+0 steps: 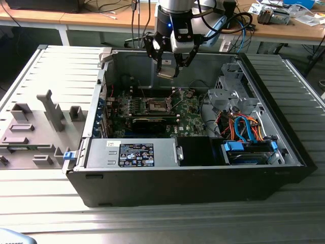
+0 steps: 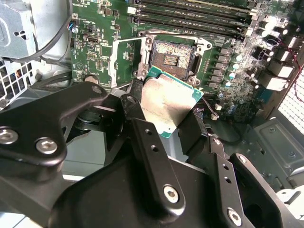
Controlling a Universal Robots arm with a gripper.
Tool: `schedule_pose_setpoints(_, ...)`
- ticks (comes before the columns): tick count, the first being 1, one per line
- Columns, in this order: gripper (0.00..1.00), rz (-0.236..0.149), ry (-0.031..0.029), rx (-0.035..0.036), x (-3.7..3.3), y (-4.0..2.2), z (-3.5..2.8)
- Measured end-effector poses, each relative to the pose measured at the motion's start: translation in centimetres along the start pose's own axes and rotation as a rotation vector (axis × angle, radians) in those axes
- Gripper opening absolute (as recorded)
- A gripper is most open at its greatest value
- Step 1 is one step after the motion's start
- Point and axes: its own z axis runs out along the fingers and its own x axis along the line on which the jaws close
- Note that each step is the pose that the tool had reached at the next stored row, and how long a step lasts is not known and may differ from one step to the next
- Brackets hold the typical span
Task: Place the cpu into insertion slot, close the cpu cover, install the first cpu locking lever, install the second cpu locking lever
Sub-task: 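Place the cpu into insertion slot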
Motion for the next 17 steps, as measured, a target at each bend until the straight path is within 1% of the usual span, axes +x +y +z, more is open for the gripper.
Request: schedule_pose_setpoints(17,0.55,0.012,-0.0006,-0.0003,0.0,0.0,0.0)
